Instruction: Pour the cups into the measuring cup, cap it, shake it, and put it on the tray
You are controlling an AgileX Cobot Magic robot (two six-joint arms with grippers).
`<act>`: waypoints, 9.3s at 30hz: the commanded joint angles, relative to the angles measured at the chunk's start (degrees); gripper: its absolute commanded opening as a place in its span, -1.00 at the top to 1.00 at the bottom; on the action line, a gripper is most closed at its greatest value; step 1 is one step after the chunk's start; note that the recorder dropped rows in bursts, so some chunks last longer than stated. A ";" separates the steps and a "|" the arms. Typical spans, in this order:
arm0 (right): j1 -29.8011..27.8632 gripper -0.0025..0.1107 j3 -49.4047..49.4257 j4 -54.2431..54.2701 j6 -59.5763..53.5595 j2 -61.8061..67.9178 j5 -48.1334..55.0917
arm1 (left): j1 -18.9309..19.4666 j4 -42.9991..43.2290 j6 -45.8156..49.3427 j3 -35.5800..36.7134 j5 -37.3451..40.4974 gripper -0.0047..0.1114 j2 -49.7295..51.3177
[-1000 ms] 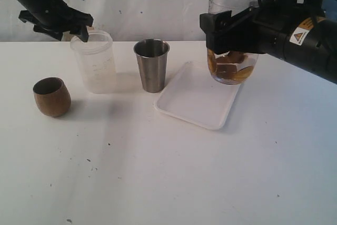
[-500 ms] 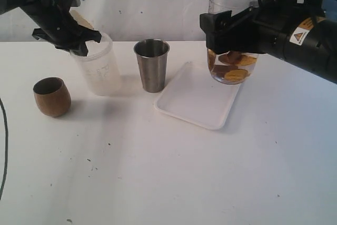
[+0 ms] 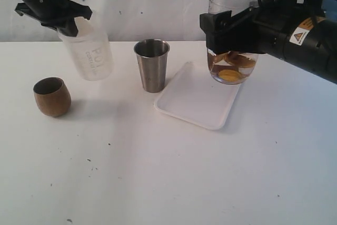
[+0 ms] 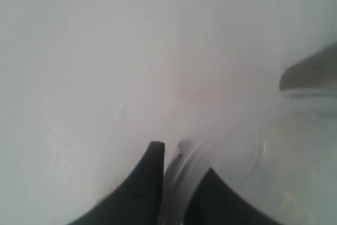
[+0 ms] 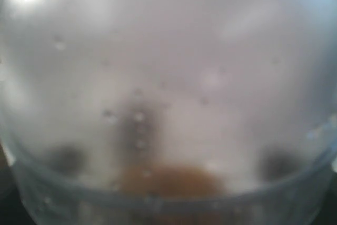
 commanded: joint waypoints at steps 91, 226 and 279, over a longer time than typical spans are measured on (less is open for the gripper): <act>-0.07 0.96 -0.85 0.00 -0.43 -7.68 -2.21 | -24.64 1.63 -4.00 96.70 -76.93 0.92 -82.07; -0.07 0.96 -0.85 -21.70 -36.23 8.75 2.68 | 12.58 4.77 -6.20 120.34 -50.73 0.92 -123.83; -0.07 0.96 -5.47 -21.58 -72.63 15.68 -2.21 | 12.58 4.77 -6.20 120.34 -50.73 0.92 -123.83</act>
